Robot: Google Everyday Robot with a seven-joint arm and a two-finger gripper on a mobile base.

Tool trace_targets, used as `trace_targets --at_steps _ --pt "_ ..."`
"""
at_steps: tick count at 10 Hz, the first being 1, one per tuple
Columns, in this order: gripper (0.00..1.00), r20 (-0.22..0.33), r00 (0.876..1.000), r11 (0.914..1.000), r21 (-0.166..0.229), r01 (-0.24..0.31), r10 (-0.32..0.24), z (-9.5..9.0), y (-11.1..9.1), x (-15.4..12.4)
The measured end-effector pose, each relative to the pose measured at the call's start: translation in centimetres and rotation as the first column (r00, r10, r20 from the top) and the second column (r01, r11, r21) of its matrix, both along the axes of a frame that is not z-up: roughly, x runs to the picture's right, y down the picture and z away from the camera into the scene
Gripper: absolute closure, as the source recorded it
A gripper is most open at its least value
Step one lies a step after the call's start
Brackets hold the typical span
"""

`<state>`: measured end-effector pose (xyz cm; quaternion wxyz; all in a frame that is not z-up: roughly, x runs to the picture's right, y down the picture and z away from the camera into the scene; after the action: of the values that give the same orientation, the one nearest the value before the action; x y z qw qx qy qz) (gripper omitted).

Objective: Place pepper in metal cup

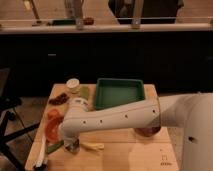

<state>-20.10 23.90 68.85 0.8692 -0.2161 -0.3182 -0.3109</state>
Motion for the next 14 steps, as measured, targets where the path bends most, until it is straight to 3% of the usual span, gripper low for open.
trace_targets --at_steps 8,14 --pt "1.00 0.004 0.997 0.9963 -0.024 -0.082 0.083 -1.7 -0.7 2.6" --pt "1.00 -0.044 0.992 0.9916 -0.052 -0.119 0.116 -1.3 -0.6 4.9"
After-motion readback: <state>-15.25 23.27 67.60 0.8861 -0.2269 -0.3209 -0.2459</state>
